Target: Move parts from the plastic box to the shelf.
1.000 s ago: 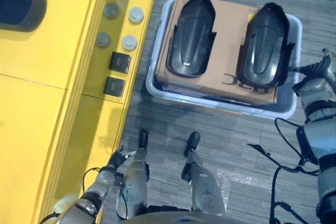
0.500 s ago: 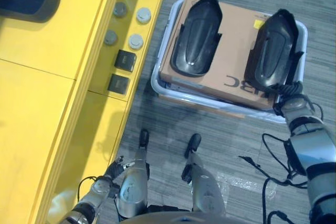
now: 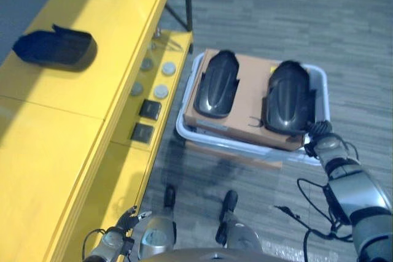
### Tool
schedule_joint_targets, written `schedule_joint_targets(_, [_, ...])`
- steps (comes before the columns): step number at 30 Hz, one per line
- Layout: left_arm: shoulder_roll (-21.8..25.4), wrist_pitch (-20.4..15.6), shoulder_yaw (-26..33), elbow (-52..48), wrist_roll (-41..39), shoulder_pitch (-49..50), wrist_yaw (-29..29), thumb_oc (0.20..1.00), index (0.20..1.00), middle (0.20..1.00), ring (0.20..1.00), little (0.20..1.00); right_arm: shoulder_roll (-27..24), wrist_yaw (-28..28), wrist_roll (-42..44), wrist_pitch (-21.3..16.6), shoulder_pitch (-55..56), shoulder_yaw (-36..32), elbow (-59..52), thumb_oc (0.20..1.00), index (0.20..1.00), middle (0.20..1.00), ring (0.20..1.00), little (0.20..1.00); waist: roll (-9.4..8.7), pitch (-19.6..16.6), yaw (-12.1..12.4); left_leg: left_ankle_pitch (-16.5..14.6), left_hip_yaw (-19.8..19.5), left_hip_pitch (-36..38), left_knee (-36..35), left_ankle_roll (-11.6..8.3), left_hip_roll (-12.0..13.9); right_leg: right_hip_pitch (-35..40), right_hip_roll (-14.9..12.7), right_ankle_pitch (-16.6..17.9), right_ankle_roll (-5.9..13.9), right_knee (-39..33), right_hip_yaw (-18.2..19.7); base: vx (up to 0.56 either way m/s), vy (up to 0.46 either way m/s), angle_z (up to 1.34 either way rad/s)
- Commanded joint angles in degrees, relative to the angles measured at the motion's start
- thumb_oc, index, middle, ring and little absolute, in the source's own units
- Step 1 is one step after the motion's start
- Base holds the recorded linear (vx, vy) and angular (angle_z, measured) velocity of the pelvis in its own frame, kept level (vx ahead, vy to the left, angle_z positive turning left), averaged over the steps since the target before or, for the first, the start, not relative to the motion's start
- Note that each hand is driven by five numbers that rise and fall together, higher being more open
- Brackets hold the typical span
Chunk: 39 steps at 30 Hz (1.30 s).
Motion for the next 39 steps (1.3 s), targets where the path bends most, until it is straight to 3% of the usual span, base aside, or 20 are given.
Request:
schedule_joint_targets(1, [2.22, -1.45, -2.52, -4.09, 0.08, -0.67, 0.15, 1.000, 1.000, 1.000, 1.000, 1.000, -3.94, -1.68, -0.71, -2.60, -4.67, 0.97, -0.34, 0.200, 0.200, 0.200, 0.200, 0.200, -2.56, 0.20, 0.92, -7.00, -0.66, 2.26, 1.59, 0.18, 1.33, 4.02, -2.15, -7.24, 4.24, 0.62, -1.73, 0.00, -0.004, -0.14])
schedule_joint_targets(3, [3.72, -1.84, -3.65, -10.23, -0.35, -1.42, -0.72, 1.000, 1.000, 1.000, 1.000, 1.000, -6.00, -3.94, -4.85, -2.45, -5.60, 1.79, -3.23, 0.200, 0.200, 0.200, 0.200, 0.200, -2.53, -2.26, 0.25, -6.82, 0.14, 4.80, 0.65, 0.00, 1.28, 5.80, -2.06, -7.45, 4.46, 0.37, -1.44, 0.00, 0.005, -0.10])
schedule_joint_targets(5, [3.78, -1.77, -3.64, -10.32, -0.36, -1.41, -0.74, 1.000, 1.000, 1.000, 1.000, 1.000, -5.99, -3.95, -4.88, -2.42, -5.58, 1.74, -3.28, 0.200, 0.200, 0.200, 0.200, 0.200, -2.66, -2.36, 0.17, -6.58, 0.07, 4.58, 0.59, 0.08, 1.11, 5.63, -2.21, -7.29, 4.48, 0.32, -1.51, -0.01, 0.010, -0.10])
schedule_joint_targets(7, [4.54, -2.87, -0.95, -18.17, -9.29, -1.39, -1.74, 1.000, 1.000, 1.000, 1.000, 1.000, -10.27, -5.89, -13.35, -1.80, -5.60, 4.53, -10.16, 0.200, 0.200, 0.200, 0.200, 0.200, -2.54, -4.60, -0.34, -6.77, 0.64, 6.48, 0.17, -0.27, 1.43, 7.23, -1.93, -7.64, 4.63, 0.08, -1.40, 0.03, -0.006, -0.12])
schedule_joint_targets(8, [4.80, -3.46, 1.73, -25.28, -18.10, -0.80, -2.38, 1.000, 1.000, 1.000, 1.000, 1.000, -13.04, -6.92, -18.30, -0.70, -5.09, 4.95, -16.06, 0.200, 0.200, 0.200, 0.200, 0.200, -2.61, -5.68, -0.57, -7.14, 0.85, 7.83, 0.09, -0.27, 1.43, 8.49, -2.03, -8.00, 4.74, 0.16, -1.48, 0.03, -0.013, -0.14])
schedule_joint_targets(10, [4.89, -3.38, 1.71, -25.39, -18.13, -0.77, -2.38, 1.000, 1.000, 1.000, 1.000, 1.000, -13.05, -6.88, -18.35, -0.61, -4.95, 4.79, -16.21, 0.200, 0.200, 0.200, 0.200, 0.200, -2.75, -5.79, -0.63, -6.93, 0.76, 7.63, 0.05, -0.20, 1.28, 8.35, -2.17, -7.86, 4.77, 0.10, -1.57, 0.01, -0.001, -0.13])
schedule_joint_targets(11, [5.05, -3.30, 2.57, -29.11, -21.19, -0.38, -2.95, 1.000, 1.000, 1.000, 1.000, 1.000, -14.77, -7.11, -20.40, -0.08, -4.09, 4.15, -20.55, 0.200, 0.200, 0.200, 0.200, 0.200, -2.65, -6.27, -0.87, -7.22, 0.90, 8.42, 0.05, -0.17, 1.33, 9.07, -2.30, -8.06, 4.81, 0.25, -1.59, 0.12, 0.012, -0.03])
schedule_joint_targets(12, [5.91, -2.52, 3.43, -39.18, -29.95, -0.10, -4.99, 1.000, 1.000, 1.000, 1.000, 1.000, -16.64, -9.26, -19.41, -0.55, -0.71, -1.98, -34.08, 0.200, 0.200, 0.200, 0.200, 0.200, -2.04, -7.73, -2.01, -8.48, 1.36, 10.99, -0.08, -0.01, 1.39, 11.04, -2.51, -8.71, 4.89, 0.59, -1.34, 0.11, 0.015, 0.03])
schedule_joint_targets(15, [6.79, -1.29, 3.16, -45.42, -34.33, -0.40, -6.40, 1.000, 1.000, 1.000, 1.000, 1.000, -16.36, -10.38, -19.02, -1.78, 2.68, -5.31, -42.64, 0.200, 0.200, 0.200, 0.200, 0.200, -1.92, -8.72, -2.51, -8.79, 1.48, 11.86, -0.22, 0.26, 1.13, 11.85, -2.76, -8.85, 4.91, 0.58, -1.28, 0.08, 0.004, -0.02])
schedule_joint_targets(19, [8.36, 0.61, 2.83, -53.94, -40.08, -2.46, -7.66, 1.000, 1.000, 1.000, 1.000, 1.000, -16.14, -8.76, -26.62, -3.40, 7.46, -6.76, -59.49, 0.200, 0.200, 0.200, 0.200, 0.200, -2.06, -10.19, -2.90, -9.72, 1.70, 13.60, -0.07, 0.65, 1.08, 13.42, -2.82, -9.59, 4.78, 0.74, -0.98, 0.06, -0.016, -0.02])
schedule_joint_targets(25, [5.23, 0.56, 0.32, -56.62, -43.14, -11.91, -5.21, 1.000, 1.000, 1.000, 1.000, 1.000, -13.36, -6.60, -35.60, -6.39, 7.81, -4.14, -76.64, 0.200, 0.200, 0.200, 0.200, 0.200, -2.65, -11.56, -2.80, -10.16, 1.91, 14.48, 0.08, 0.85, 0.98, 14.44, -2.70, -10.12, 4.67, 0.71, -1.15, 0.02, -0.013, -0.07])
schedule_joint_targets(28, [4.28, 0.37, -0.32, -56.02, -43.08, -13.39, -4.31, 1.000, 1.000, 1.000, 1.000, 1.000, -12.91, -6.63, -36.58, -6.28, 7.55, -3.76, -77.45, 0.200, 0.200, 0.200, 0.200, 0.200, -2.74, -11.70, -2.76, -10.13, 1.85, 14.46, 0.04, 0.86, 1.05, 14.52, -2.68, -10.16, 4.64, 0.66, -1.38, 0.00, 0.000, 0.00])
schedule_joint_targets(30, [1.88, -1.00, -1.41, -56.47, -44.36, -17.36, -1.27, 1.000, 1.000, 1.000, 1.000, 1.000, -9.25, -6.48, -37.41, -6.56, 6.03, -0.94, -80.20, 0.200, 0.200, 0.200, 0.200, 0.200, -3.20, -11.80, -2.15, -9.91, 1.41, 14.15, 0.00, 0.97, 0.97, 14.40, -2.62, -10.01, 4.57, 0.73, -1.84, -0.01, -0.010, -0.02])
schedule_joint_targets(39, [1.02, -2.14, -4.37, -60.21, -42.58, -22.34, -0.55, 1.000, 1.000, 1.000, 1.000, 1.000, -5.08, -3.63, -36.59, -9.30, 4.64, 6.30, -82.34, 0.200, 0.200, 0.200, 0.200, 0.200, -4.18, -11.33, -0.81, -9.47, 0.43, 13.44, -0.03, 0.89, 0.86, 14.44, -2.77, -9.73, 4.52, 1.01, -2.83, -0.02, -0.009, 0.07])
